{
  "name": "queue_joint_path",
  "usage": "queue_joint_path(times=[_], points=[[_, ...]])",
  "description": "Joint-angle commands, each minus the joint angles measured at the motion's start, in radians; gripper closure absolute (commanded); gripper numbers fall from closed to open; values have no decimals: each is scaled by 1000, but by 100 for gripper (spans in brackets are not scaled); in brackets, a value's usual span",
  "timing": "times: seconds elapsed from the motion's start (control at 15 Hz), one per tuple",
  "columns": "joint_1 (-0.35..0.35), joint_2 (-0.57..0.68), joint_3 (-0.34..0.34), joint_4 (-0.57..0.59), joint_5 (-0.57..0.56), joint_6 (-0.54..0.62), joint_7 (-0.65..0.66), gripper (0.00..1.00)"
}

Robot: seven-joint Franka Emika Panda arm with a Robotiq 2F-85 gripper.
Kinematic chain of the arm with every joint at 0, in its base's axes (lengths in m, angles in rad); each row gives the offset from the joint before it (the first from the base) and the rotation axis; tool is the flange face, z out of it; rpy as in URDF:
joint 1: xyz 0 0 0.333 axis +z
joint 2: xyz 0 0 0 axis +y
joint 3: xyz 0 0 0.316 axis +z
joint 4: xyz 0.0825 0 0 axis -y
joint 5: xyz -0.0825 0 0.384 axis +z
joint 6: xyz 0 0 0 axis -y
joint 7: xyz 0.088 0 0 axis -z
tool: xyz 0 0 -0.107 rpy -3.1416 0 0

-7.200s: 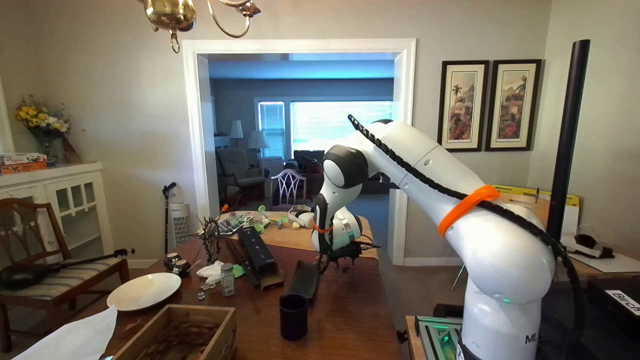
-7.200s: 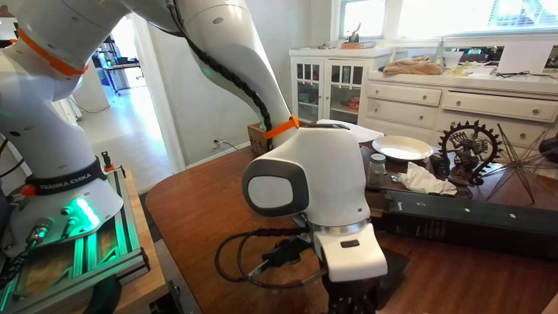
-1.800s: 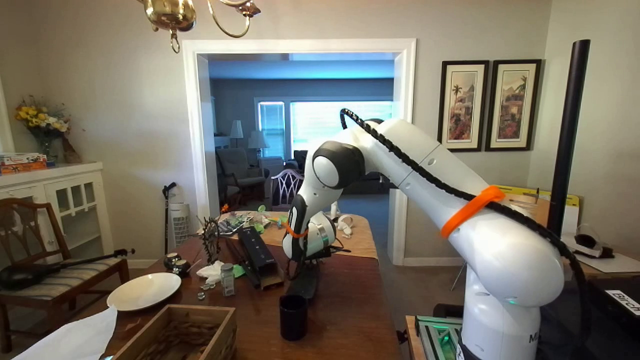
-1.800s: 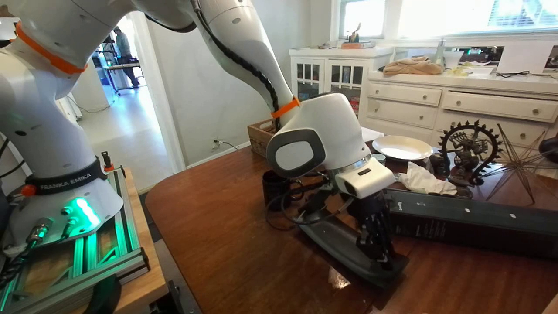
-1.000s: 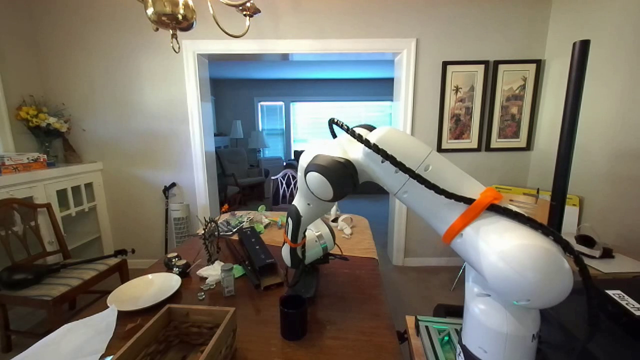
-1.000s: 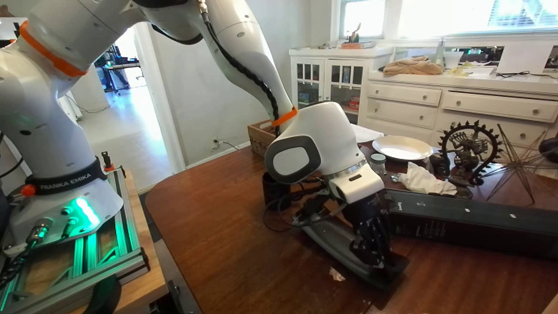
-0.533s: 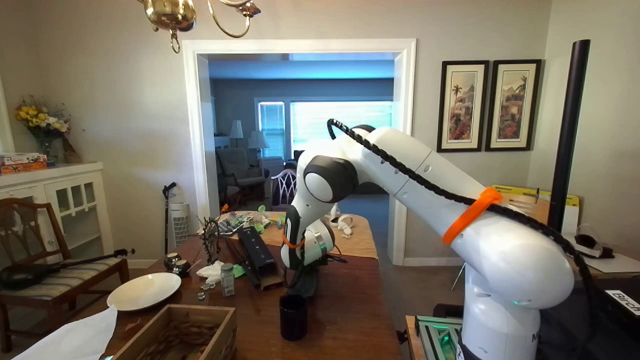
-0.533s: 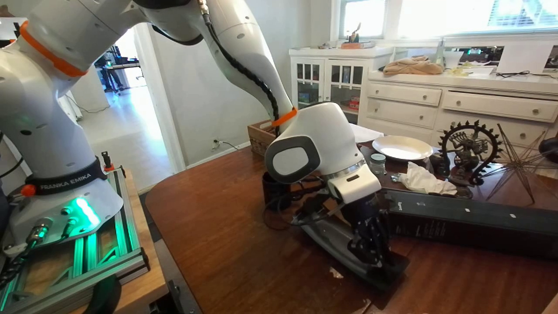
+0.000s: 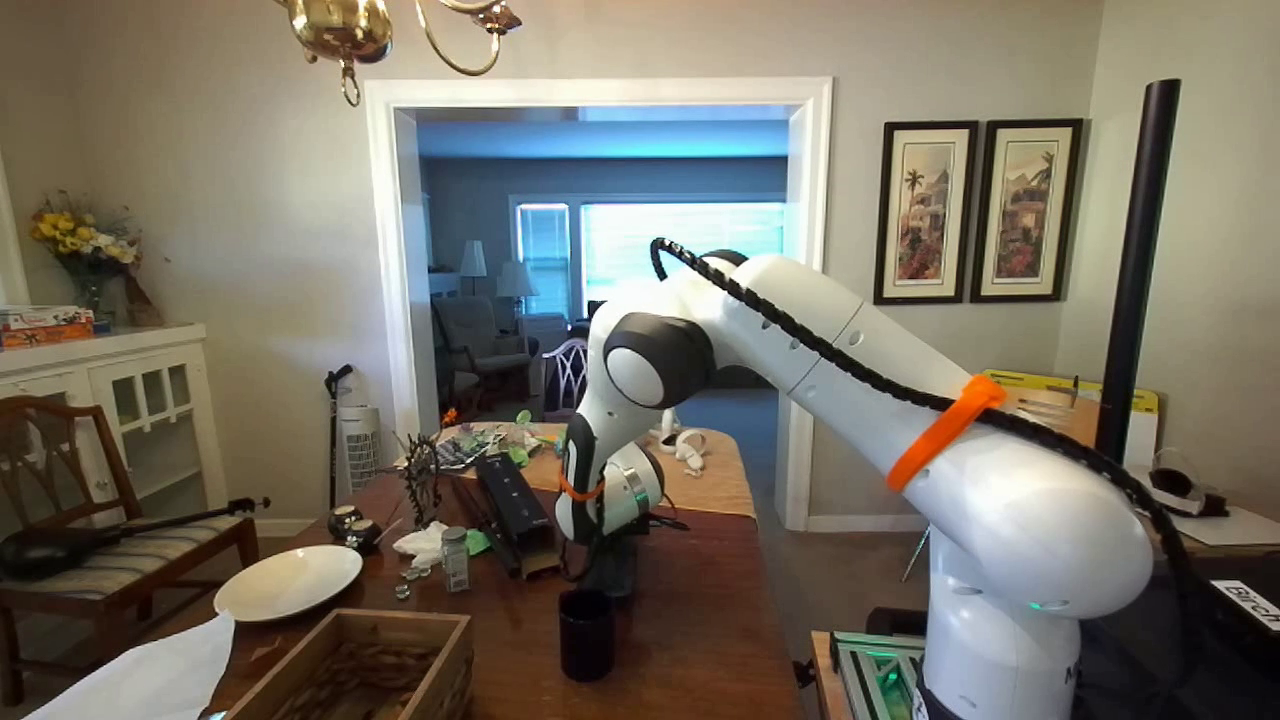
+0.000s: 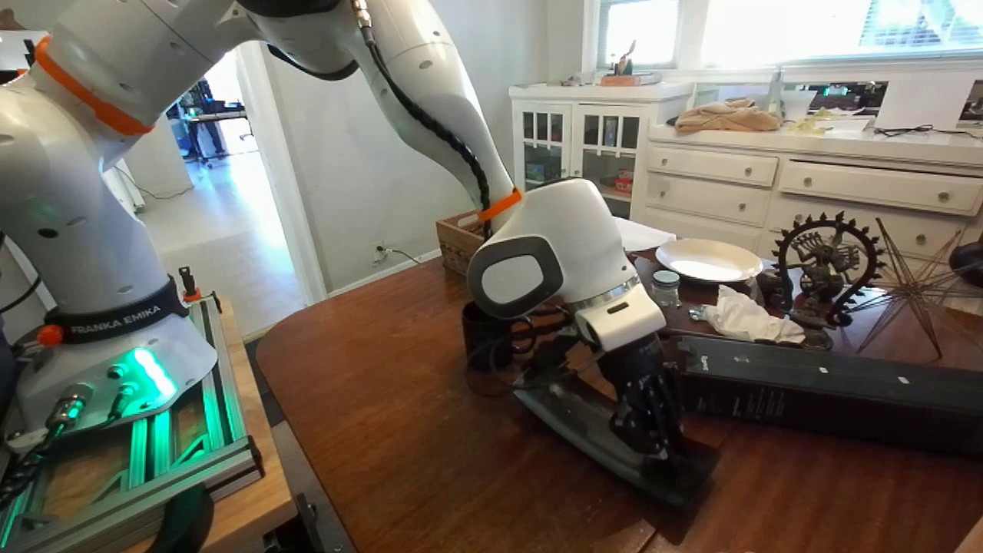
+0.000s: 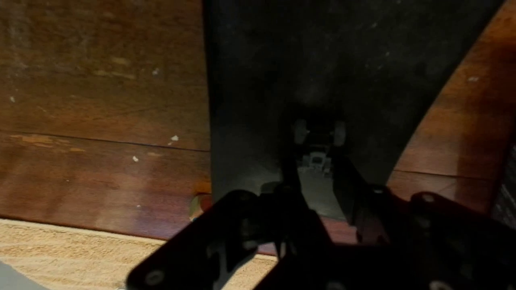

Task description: Place the toy car on the black tray.

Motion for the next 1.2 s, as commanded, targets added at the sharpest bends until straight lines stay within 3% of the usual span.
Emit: queue_joint_path(times=[0.0,1.13], points=[[35,27,-19,-3,29,-7,14,93],[97,17,-51,-51,29,-22,17,93]])
